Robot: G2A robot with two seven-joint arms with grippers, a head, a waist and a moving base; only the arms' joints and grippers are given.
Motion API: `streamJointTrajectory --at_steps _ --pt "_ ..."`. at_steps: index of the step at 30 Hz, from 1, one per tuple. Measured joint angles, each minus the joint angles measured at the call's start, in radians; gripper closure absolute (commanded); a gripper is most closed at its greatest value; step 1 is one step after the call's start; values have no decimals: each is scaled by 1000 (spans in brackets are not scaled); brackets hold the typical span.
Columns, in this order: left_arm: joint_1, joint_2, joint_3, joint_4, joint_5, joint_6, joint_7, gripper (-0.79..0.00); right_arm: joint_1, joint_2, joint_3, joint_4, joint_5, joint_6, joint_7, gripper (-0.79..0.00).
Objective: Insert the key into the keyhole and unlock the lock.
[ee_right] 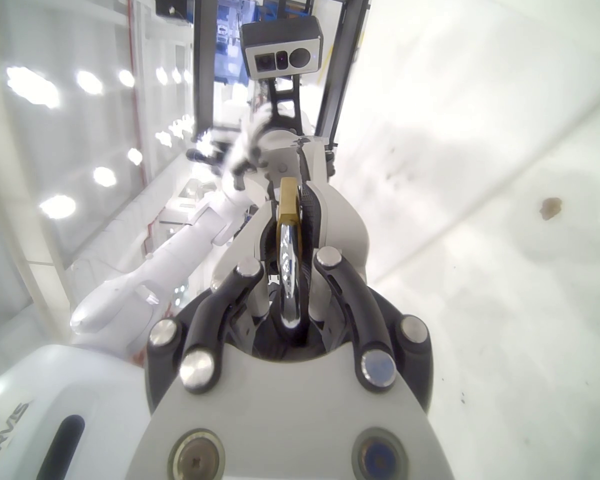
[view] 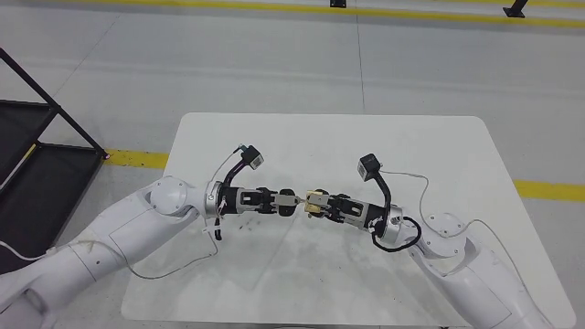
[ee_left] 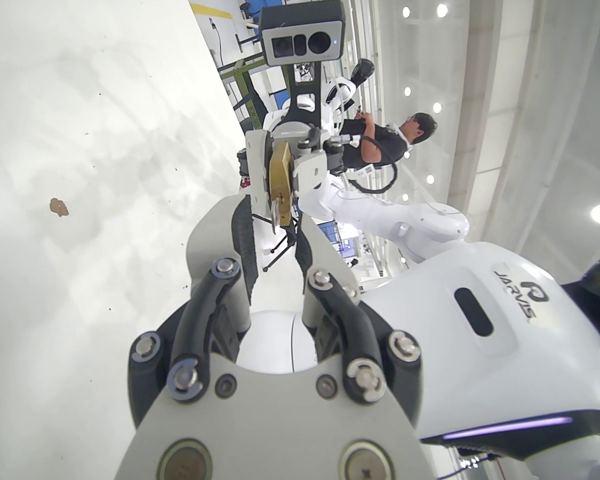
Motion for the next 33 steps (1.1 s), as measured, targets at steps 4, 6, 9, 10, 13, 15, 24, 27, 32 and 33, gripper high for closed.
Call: streamJointTrajectory --at_steps 4,6,9,10,13,15,24,27,32,33 --pt "13 -6 -20 0 -2 9 -15 -154 0 0 0 0 0 0 0 0" --pt "19 -9 -32 -1 -1 14 -22 -163 0 0 0 0 0 0 0 0" --pt "29 -13 -48 0 4 23 -28 -160 0 0 0 0 0 0 0 0" --pt "32 -14 -52 0 5 26 -30 -154 0 0 0 0 0 0 0 0" --pt "41 -19 -66 1 6 36 -33 -148 0 0 0 0 0 0 0 0" --pt "47 -24 -74 1 2 45 -38 -151 0 0 0 0 0 0 0 0" --pt "56 -48 -101 15 7 97 -50 0 0 0 0 0 0 0 0 0" --pt "60 -55 -112 15 14 111 -51 0 0 0 0 0 0 0 0 0" --pt "67 -65 -127 16 23 130 -57 0 0 0 0 0 0 0 0 0" --pt "69 -68 -130 17 24 135 -59 0 0 0 0 0 0 0 0 0"
